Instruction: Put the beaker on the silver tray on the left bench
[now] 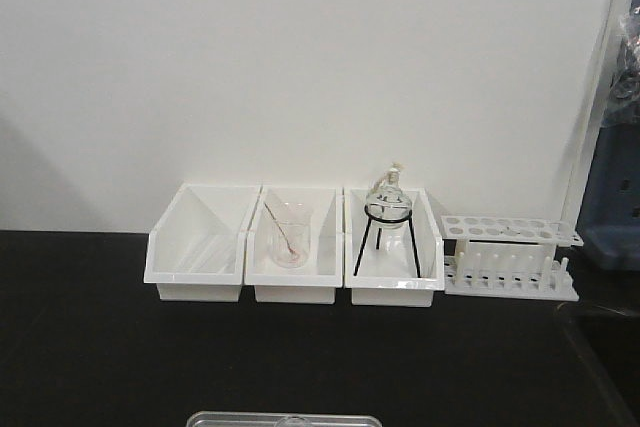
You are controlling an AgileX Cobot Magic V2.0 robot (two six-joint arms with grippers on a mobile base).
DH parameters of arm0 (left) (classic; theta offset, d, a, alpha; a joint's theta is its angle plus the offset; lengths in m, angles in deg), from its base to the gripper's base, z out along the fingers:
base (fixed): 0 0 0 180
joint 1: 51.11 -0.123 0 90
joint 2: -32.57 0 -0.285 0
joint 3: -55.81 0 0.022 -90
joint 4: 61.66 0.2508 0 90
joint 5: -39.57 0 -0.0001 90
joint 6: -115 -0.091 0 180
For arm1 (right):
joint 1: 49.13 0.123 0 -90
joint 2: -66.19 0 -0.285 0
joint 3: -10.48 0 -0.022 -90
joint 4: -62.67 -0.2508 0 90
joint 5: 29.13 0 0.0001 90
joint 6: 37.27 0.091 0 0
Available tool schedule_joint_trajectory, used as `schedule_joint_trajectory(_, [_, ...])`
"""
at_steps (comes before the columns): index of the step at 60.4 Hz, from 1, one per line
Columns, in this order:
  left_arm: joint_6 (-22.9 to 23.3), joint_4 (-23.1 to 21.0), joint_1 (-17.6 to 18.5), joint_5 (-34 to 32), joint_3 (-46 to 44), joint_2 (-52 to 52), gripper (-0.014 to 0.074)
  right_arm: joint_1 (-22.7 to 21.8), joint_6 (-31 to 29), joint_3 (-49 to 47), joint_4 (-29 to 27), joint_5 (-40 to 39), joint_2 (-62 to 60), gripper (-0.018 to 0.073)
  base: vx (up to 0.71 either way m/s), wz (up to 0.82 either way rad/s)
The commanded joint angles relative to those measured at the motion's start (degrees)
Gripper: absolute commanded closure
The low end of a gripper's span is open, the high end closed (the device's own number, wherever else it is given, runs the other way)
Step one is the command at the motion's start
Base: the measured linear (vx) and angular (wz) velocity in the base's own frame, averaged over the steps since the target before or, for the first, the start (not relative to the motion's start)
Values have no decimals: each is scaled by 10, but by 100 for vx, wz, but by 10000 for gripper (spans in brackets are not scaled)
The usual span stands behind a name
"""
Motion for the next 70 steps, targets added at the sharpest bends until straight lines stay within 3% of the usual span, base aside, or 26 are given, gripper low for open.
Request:
schedule_joint_trajectory(1, [1, -2, 3, -43, 11, -4, 595, -2, 18, 27, -6, -35, -7, 547, 0, 1])
schedule_joint_trajectory(4, [1, -2, 3, -43, 11, -4, 595, -2, 26, 20, 0, -6, -7, 547, 0, 1])
schedule_joint_trajectory(12, [1, -2, 3, -43, 11, -4, 595, -2, 26, 24, 26, -17, -7, 547, 0, 0])
schedule_joint_trajectory(70, [1, -2, 3, -43, 11, -4, 595, -2, 26, 24, 24, -15, -7, 547, 0, 0])
